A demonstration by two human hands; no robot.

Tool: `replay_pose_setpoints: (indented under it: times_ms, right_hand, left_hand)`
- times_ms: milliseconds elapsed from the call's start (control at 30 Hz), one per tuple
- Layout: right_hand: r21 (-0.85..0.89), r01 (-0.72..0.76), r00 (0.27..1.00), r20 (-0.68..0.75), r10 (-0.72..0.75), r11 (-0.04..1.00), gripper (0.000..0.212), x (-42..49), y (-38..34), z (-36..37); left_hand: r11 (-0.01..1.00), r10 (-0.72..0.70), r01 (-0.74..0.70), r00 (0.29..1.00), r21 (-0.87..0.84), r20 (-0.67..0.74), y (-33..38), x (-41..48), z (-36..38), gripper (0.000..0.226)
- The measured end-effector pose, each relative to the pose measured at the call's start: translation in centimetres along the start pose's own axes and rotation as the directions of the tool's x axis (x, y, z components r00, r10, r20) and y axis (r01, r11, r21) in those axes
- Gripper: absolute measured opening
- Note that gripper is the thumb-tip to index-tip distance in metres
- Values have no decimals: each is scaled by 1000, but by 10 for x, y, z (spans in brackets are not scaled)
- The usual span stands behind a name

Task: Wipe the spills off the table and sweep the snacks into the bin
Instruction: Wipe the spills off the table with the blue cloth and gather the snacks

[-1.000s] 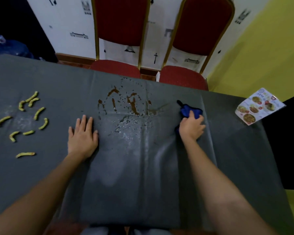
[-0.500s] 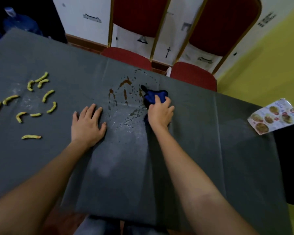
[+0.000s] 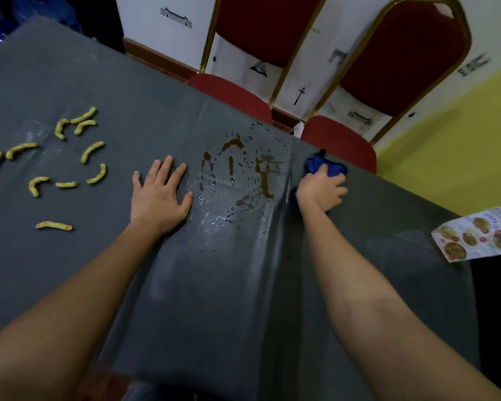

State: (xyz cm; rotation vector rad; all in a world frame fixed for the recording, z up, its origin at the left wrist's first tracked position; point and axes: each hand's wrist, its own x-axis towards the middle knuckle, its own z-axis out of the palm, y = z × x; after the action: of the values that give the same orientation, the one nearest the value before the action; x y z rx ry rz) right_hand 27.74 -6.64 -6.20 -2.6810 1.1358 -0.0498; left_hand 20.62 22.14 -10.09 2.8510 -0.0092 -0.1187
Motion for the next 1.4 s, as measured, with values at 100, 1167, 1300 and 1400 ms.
replay_pose_setpoints:
  times_ms: [100, 1167, 1300, 1400]
  right_hand:
    - [-31, 206, 978, 48, -204, 978, 44, -31, -35, 14]
    - [27, 456, 881, 128, -455, 890, 53, -15, -148, 40]
    - [57, 611, 769, 193, -609, 790, 53, -9, -156, 38]
    - [36, 596, 787, 176, -592, 802, 54, 15, -112, 36]
  left_hand:
    - [1000, -20, 20, 1000, 7, -9, -6, -5, 4, 70]
    - [999, -36, 36, 999, 29, -4, 3, -1, -1, 71]
    - [996, -60, 57, 998, 74, 31, 1, 9, -2, 73]
    - [996, -53, 47, 996, 82, 67, 5, 5, 1, 71]
